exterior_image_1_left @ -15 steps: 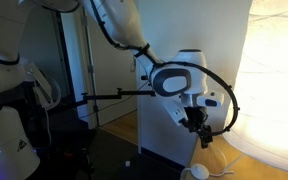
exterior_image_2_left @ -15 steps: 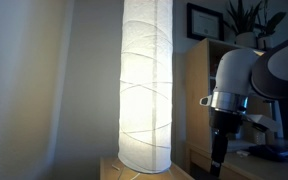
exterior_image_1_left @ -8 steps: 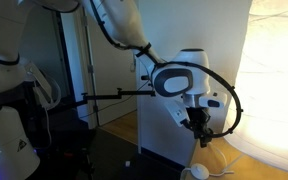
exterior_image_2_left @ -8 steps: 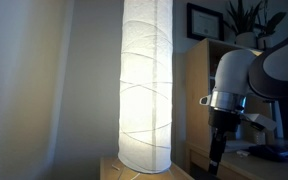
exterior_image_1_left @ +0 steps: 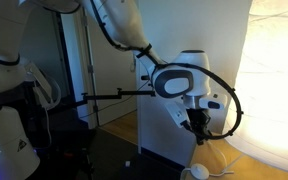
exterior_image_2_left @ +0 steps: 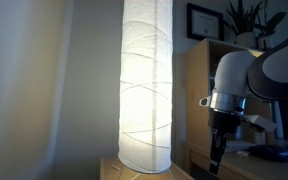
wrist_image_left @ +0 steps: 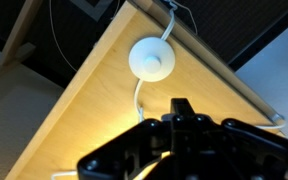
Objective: Turn off the lamp
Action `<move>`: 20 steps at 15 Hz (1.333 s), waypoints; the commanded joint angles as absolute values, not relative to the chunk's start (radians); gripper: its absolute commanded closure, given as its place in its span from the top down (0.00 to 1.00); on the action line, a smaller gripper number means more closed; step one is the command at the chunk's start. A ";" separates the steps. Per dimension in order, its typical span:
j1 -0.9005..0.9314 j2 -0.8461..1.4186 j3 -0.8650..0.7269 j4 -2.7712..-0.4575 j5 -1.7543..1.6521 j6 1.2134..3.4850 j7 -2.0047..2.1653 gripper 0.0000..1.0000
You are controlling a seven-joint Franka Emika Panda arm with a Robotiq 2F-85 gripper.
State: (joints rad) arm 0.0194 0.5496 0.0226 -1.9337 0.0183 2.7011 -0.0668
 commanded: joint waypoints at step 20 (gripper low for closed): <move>0.021 0.673 0.005 -1.825 -0.006 2.544 -0.050 0.00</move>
State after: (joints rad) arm 0.0252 0.6639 -0.0083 -1.8581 0.0031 2.6081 -0.0512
